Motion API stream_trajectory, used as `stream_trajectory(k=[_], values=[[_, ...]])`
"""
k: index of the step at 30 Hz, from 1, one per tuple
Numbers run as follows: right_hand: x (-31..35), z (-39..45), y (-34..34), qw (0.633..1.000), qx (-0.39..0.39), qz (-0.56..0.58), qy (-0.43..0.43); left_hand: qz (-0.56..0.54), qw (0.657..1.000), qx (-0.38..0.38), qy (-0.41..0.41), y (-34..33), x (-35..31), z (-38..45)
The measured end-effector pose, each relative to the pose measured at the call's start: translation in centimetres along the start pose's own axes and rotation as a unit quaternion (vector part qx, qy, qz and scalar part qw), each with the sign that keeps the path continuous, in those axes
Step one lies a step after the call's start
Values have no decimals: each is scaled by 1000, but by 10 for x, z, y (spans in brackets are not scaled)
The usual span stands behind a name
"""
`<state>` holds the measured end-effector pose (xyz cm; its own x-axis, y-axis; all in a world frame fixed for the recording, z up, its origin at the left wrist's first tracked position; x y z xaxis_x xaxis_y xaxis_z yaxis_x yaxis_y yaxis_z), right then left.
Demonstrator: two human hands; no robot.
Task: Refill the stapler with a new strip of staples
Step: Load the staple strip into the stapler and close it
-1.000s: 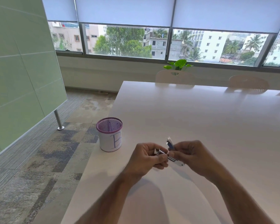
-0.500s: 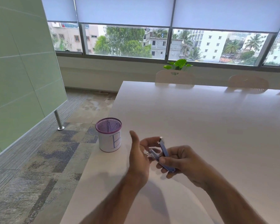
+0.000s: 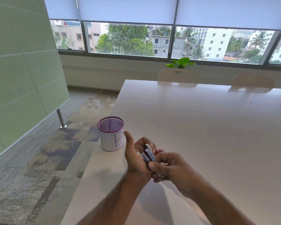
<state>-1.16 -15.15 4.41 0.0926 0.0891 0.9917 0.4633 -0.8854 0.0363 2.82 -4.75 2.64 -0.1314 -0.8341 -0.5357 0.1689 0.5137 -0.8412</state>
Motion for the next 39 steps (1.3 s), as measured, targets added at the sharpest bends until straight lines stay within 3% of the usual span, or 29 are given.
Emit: stream_trajectory(k=[12,39], values=[[-8,8,-8,997,-38,39,50,16,1000,-26,-2,8,-2,2],[-7,7,-9,998,-51,25,20,32,999,-35,-12,14,-1,5]])
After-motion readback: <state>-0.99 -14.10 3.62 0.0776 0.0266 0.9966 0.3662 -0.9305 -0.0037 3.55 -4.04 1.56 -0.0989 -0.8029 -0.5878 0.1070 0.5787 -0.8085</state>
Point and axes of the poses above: each hand's wrist, its own z-axis towards the middle knuckle, its own y-axis out of the back of the hand, x = y × z, the point moved 3 cm from there along z, towards the middle knuckle, and after that the axes turned 7 degrees about x, right-handed, at the moved point
